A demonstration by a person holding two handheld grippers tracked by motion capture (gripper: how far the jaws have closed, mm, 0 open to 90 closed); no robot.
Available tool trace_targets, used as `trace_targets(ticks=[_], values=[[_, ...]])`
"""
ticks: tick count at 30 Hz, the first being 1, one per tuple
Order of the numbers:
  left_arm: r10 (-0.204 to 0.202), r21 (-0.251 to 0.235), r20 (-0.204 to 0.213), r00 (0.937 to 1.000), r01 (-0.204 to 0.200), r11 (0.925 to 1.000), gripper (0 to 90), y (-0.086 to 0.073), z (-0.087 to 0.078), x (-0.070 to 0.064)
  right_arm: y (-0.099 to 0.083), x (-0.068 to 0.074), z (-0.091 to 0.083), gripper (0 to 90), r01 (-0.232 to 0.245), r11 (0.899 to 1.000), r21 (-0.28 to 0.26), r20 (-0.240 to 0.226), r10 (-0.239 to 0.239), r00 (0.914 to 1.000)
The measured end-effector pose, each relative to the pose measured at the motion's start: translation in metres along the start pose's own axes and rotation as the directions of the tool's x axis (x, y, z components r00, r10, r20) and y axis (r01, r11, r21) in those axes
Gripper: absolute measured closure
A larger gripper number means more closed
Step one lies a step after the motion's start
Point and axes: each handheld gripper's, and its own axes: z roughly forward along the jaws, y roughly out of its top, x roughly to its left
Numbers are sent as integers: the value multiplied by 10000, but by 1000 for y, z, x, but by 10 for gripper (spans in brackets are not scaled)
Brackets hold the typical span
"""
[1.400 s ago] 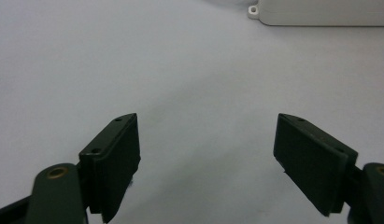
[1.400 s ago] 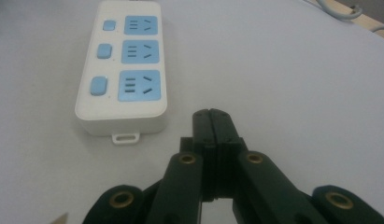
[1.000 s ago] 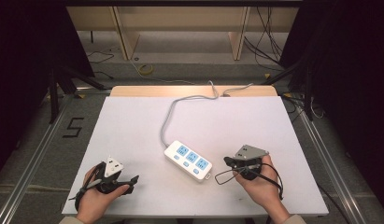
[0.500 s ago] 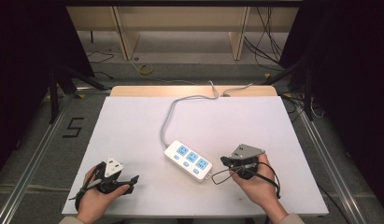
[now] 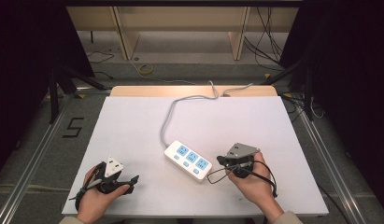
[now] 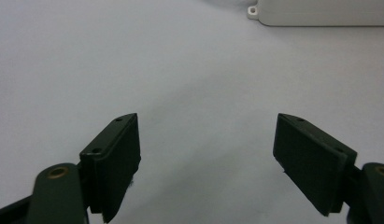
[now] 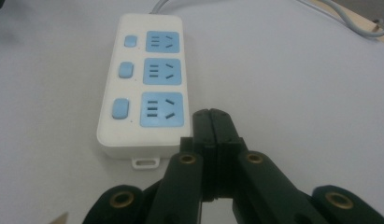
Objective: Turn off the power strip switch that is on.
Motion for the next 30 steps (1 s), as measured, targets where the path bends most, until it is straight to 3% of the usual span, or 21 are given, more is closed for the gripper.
trace_targets(ticks=[30], values=[[18, 7, 3, 10000, -18, 10000, 230, 0, 0, 0, 13, 7, 10, 900, 155, 9998, 127, -336, -151, 9993]])
